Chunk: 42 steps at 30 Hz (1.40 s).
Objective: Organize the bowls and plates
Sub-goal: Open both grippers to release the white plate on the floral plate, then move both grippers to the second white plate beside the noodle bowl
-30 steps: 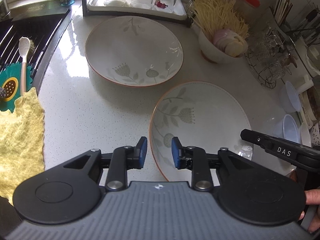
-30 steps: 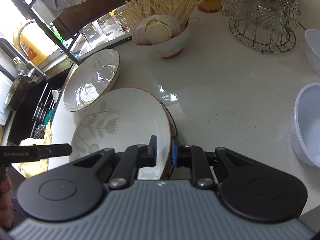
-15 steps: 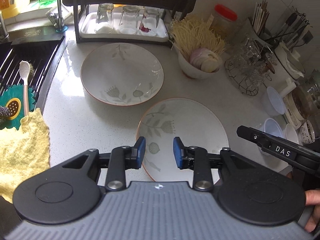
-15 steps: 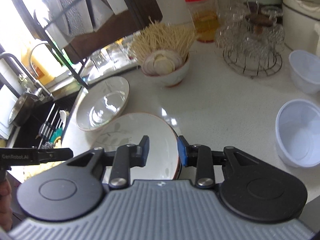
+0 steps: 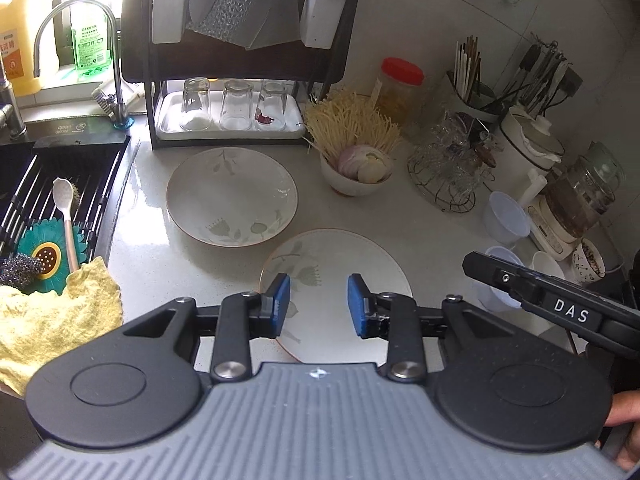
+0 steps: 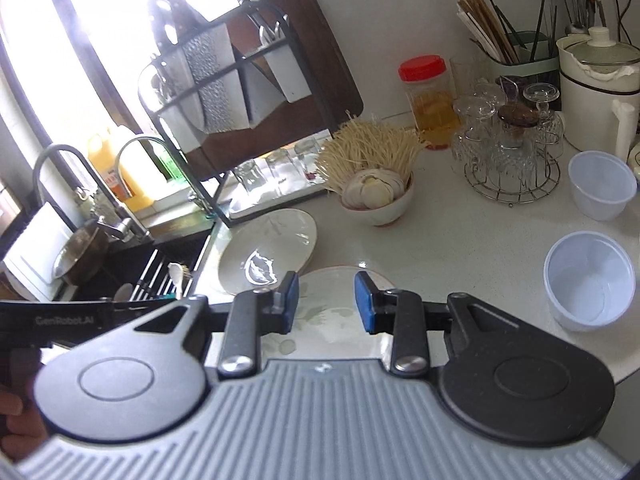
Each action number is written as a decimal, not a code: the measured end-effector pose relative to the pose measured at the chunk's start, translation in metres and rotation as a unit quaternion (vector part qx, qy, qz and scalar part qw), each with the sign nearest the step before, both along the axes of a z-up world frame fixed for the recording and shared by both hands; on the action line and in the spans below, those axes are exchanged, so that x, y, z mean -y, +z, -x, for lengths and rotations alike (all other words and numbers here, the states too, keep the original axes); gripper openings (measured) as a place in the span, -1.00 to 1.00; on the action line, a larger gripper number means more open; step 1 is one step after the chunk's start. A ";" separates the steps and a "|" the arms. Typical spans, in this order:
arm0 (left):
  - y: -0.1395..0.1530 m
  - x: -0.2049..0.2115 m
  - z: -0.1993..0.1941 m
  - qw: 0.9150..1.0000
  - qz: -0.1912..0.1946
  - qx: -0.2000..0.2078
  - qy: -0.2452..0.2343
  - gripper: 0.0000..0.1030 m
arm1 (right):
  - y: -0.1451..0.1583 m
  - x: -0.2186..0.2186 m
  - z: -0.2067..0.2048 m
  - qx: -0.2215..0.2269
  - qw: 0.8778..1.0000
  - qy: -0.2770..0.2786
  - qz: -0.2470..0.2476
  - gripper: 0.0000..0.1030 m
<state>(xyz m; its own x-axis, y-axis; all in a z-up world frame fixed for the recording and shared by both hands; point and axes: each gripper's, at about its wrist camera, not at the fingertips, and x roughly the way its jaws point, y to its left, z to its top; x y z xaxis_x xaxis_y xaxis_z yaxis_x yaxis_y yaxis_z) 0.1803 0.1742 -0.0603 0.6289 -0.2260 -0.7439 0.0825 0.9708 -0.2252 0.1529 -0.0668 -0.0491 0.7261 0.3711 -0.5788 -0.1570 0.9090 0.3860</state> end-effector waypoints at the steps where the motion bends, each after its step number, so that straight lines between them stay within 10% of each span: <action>1: 0.001 0.000 0.005 1.000 -0.004 0.001 -0.005 -0.29 | 0.002 -0.001 0.005 0.003 1.000 -0.002 0.000 -0.32; 42: -0.011 0.037 0.074 0.996 -0.030 0.017 0.081 -0.29 | 0.025 0.017 0.072 0.067 0.995 0.061 0.028 -0.32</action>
<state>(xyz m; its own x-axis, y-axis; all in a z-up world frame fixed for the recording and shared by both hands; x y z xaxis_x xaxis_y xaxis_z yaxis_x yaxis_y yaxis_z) 0.1059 0.1367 -0.0708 0.6788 -0.0749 -0.7305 -0.0702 0.9836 -0.1661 0.0810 -0.0837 -0.0238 0.7500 0.4312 -0.5015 -0.3148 0.8996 0.3027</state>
